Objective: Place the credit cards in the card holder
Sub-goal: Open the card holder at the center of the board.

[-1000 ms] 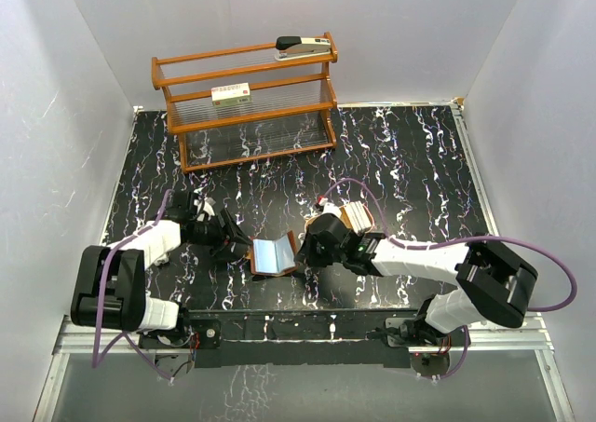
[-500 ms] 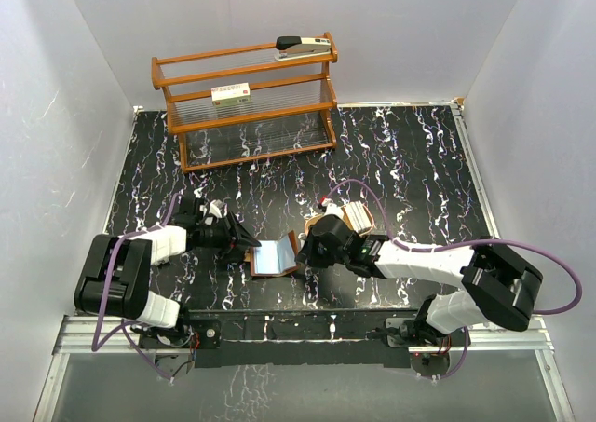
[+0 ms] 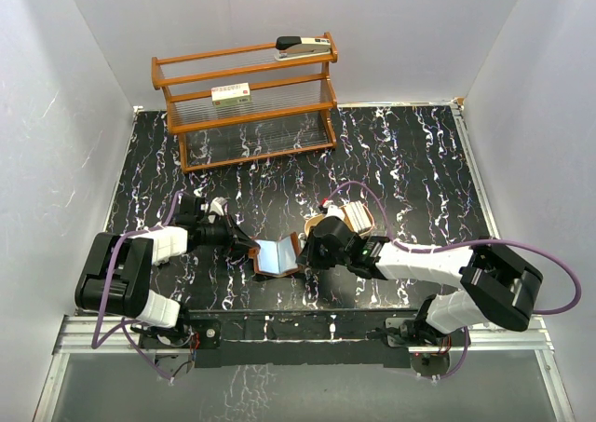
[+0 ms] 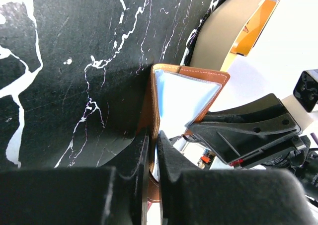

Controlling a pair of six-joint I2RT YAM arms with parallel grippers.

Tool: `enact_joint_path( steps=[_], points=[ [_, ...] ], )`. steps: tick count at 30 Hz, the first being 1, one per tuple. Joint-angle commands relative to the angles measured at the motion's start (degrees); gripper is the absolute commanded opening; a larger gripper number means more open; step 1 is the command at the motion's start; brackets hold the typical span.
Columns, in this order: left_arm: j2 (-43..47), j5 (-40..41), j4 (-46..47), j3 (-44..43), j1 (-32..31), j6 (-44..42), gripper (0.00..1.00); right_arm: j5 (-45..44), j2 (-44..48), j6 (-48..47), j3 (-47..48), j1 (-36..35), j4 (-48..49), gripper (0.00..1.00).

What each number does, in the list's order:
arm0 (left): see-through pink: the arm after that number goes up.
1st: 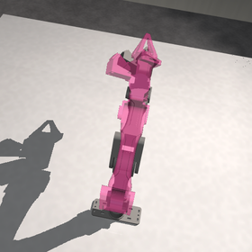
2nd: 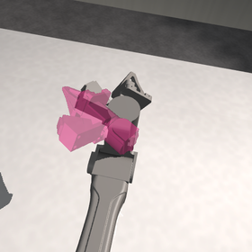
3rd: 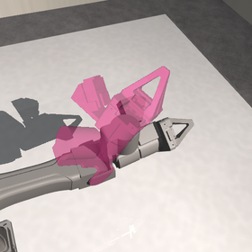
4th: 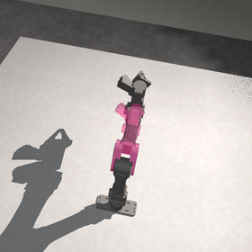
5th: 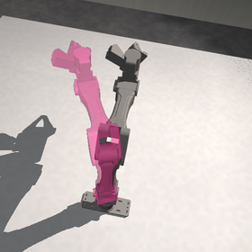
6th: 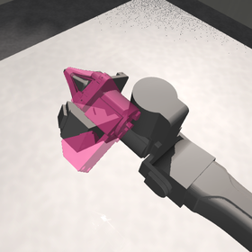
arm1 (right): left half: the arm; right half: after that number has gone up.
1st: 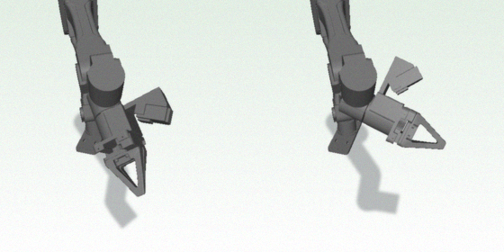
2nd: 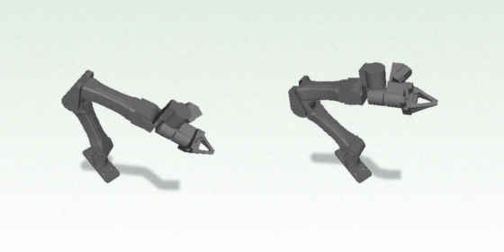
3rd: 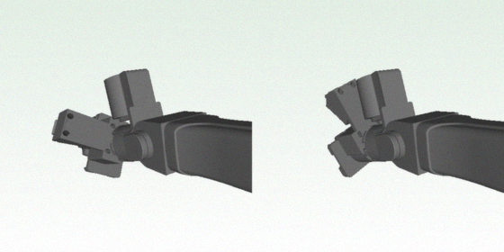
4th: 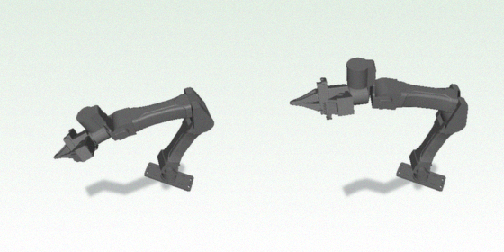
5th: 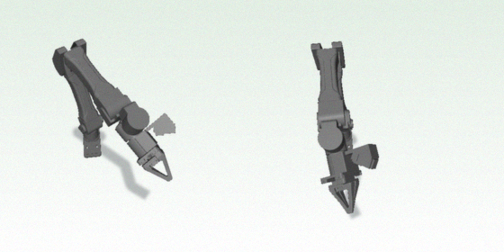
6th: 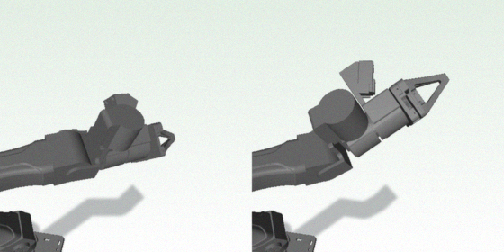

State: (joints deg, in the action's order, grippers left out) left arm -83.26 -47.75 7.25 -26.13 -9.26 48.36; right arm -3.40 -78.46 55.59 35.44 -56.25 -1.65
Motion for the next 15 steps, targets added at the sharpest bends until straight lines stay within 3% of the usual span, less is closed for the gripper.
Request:
enact_joint_path(
  steps=[1, 7, 11, 15],
  points=[
    [0.58, -1.86, -4.16, -1.77, -0.24, -3.04, 0.00, -1.14, 2.09, -1.87, 3.12, -0.26, -2.01, 0.15],
    [1.50, -1.13, -9.20, -4.22, -0.24, -6.65, 0.00, -4.70, 2.08, -5.57, 10.93, -0.22, -14.60, 0.31],
    [2.65, -1.36, -12.30, -6.25, -0.24, -8.30, 0.00, -5.48, 2.30, -8.37, 16.21, -0.25, -20.01, 0.33],
    [3.82, -1.54, -16.11, -8.77, -0.32, -10.51, 0.00, -2.06, 1.38, -9.62, 19.51, -0.68, -19.19, 0.33]
  ],
)
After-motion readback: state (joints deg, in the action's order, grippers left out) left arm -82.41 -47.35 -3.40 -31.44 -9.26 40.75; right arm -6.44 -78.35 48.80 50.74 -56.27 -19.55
